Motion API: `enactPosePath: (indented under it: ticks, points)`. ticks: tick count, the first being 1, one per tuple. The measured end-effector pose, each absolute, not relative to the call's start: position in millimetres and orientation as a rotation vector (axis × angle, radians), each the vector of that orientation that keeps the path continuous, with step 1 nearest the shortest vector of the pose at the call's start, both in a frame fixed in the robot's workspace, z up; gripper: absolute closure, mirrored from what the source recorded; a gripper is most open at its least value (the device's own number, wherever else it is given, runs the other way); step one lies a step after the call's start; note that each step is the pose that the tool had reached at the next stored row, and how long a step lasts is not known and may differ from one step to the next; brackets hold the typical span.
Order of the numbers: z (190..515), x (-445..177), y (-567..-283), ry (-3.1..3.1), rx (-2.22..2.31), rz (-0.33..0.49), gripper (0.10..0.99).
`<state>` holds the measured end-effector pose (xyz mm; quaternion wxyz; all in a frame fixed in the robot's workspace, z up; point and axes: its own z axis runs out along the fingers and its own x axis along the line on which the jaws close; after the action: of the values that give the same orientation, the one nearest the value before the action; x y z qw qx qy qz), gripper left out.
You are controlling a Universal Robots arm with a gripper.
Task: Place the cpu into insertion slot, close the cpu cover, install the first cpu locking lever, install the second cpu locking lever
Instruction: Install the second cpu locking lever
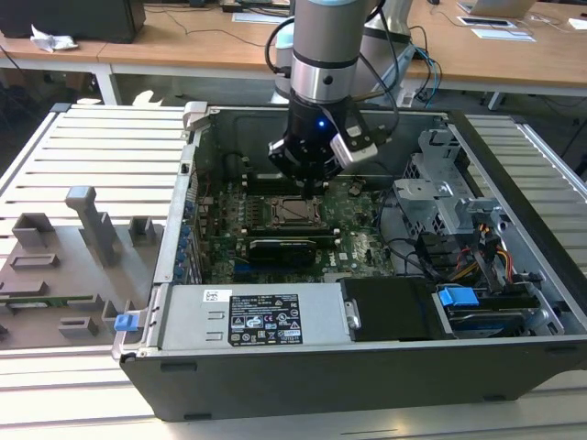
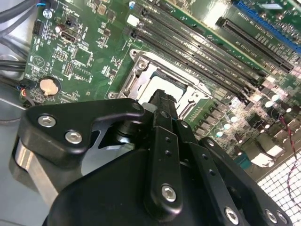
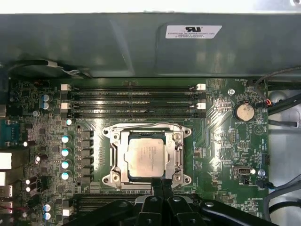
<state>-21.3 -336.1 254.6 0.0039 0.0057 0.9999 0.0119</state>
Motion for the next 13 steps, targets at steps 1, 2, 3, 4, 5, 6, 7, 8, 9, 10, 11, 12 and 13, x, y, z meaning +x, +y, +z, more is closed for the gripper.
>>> enactPosePath:
  ticks: [1,2,3,4,5,6,7,8,9,10,11,12,13]
  points:
    - [254.5,-21.3,-338.3,3.134,0.018,0.037,0.98]
    - [254.3,-21.3,-340.2,3.134,0.018,0.037,0.98]
    - [254.0,-21.3,-342.6,3.134,0.018,0.037,0.98]
    - [253.8,-21.3,-344.1,3.134,0.018,0.037,0.98]
    - [253.6,-21.3,-345.4,3.134,0.018,0.037,0.98]
    - [253.2,-21.3,-347.3,3.134,0.018,0.037,0.98]
    - [251.3,-21.2,-348.5,3.133,0.018,0.038,0.98]
    - [248.7,-21.3,-349.3,3.134,0.018,0.037,0.98]
    - [245.9,-21.3,-350.3,3.134,0.018,0.038,0.98]
    - [243.8,-21.3,-351.5,3.134,0.018,0.038,0.98]
    - [241.7,-21.4,-352.9,3.134,0.018,0.04,0.98]
    - [240.6,-21.5,-353.6,3.134,0.018,0.041,0.98]
    - [239.0,-21.7,-354.7,3.134,0.018,0.045,0.98]
